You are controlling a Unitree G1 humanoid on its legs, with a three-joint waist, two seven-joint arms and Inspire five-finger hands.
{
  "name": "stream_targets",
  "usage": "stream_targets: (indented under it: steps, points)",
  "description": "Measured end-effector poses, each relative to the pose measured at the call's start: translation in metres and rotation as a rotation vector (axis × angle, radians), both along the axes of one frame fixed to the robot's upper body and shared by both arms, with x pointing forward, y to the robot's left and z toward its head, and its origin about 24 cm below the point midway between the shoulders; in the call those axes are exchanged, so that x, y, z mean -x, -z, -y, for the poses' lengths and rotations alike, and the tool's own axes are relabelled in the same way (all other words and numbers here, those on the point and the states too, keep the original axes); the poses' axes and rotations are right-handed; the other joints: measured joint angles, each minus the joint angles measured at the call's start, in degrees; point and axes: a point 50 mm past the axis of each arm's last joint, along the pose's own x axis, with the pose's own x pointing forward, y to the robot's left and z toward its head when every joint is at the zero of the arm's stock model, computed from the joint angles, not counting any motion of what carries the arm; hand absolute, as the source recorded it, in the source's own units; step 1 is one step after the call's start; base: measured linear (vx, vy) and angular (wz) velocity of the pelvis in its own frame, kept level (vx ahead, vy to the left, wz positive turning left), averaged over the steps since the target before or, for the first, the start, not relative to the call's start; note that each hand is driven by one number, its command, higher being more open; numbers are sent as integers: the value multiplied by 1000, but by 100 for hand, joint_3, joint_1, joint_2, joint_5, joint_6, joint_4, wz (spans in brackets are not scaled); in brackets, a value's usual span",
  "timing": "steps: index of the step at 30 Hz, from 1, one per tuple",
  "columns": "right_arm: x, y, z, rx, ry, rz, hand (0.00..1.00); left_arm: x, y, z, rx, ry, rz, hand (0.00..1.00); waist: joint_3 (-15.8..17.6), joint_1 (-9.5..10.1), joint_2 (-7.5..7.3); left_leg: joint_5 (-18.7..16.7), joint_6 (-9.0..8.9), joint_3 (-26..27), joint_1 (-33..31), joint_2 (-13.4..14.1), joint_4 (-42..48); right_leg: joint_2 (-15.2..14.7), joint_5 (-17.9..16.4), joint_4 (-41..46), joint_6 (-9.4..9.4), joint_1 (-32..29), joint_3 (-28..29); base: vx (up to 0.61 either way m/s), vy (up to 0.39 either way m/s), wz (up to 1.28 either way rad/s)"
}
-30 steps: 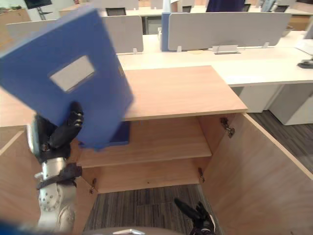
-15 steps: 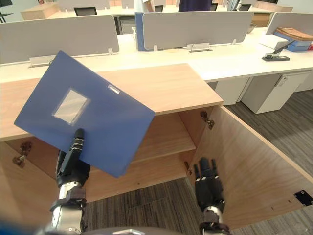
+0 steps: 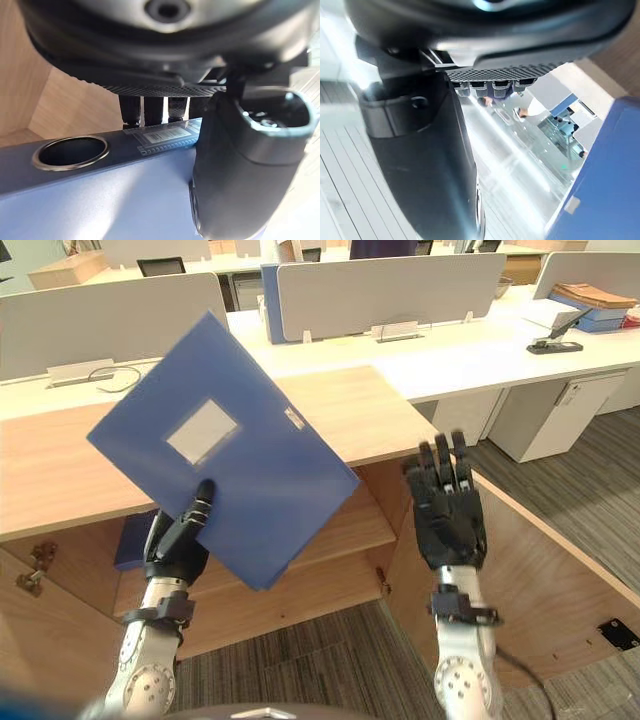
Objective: Walk over to the cabinet, pick up the folder, carry it to the office cabinet, place the folder inside the office cabinet, then close the office cabinet door
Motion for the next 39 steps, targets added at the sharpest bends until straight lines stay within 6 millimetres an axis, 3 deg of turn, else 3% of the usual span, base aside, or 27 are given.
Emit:
stream_targets:
  steps: [4, 8, 17, 24, 25, 32, 33, 37, 39]
  points:
    - [-22, -27, -1, 167, -57, 83, 100, 0, 4, 3, -49, 72, -14, 0, 1, 4, -4, -3, 6, -29, -9, -11, 1, -11, 1, 1, 1, 6, -26, -23, 7, 4]
    - [-39, -35, -4, 260, -104, 84, 100, -3, 1, 10, -68, 135, 3, 0, 4, 15, -12, 5, 17, -102, -42, -27, 3, -27, 2, 2, 2, 10, -92, -27, 5, 9]
    - [-74, -30, -16, 513, -242, -28, 100, -3, 4, 31, -85, 282, 4, 0, 5, 26, -13, 36, 63, -242, -94, -71, 0, -69, 0, 10, 2, 27, -227, -29, 9, 8]
    - [-86, -19, -33, 694, -396, -99, 100, 1, 15, 22, -123, 298, -62, 0, 7, 37, -22, 106, 112, -271, -92, -94, -86, -76, 2, 12, -2, 19, -265, -35, 6, 3]
    - [-88, -19, -35, 731, -410, -99, 0, 1, 15, 20, -133, 300, -66, 0, 6, 35, -24, 130, 115, -278, -87, -100, -126, -75, 3, 13, -3, 17, -279, -37, 3, 6]
    - [-96, -31, -41, 979, -488, -92, 0, 3, 17, 12, -143, 315, -89, 0, -36, 53, -99, 194, 96, -349, -82, -106, -201, -65, 11, 10, -15, 17, -366, -44, 1, 6]
    - [-96, -31, -38, 997, -502, -107, 0, 3, 17, 12, -150, 321, -94, 100, -49, 69, -120, 200, 89, -365, -82, -109, -210, -66, 11, 14, -15, 20, -381, -30, 1, 6]
    - [-87, -34, -34, 1001, -580, -121, 0, 7, 20, 6, -234, 374, -125, 100, -74, 96, -159, 222, 74, -402, -81, -116, -248, -70, 10, 17, -14, 32, -416, -29, 4, 6]
    - [-78, -40, -39, 1044, -645, -89, 0, 14, 28, 8, -305, 491, -179, 100, -76, 92, -156, 222, 73, -414, -59, -121, -256, -74, 10, 15, -13, 61, -433, -30, 7, 3]
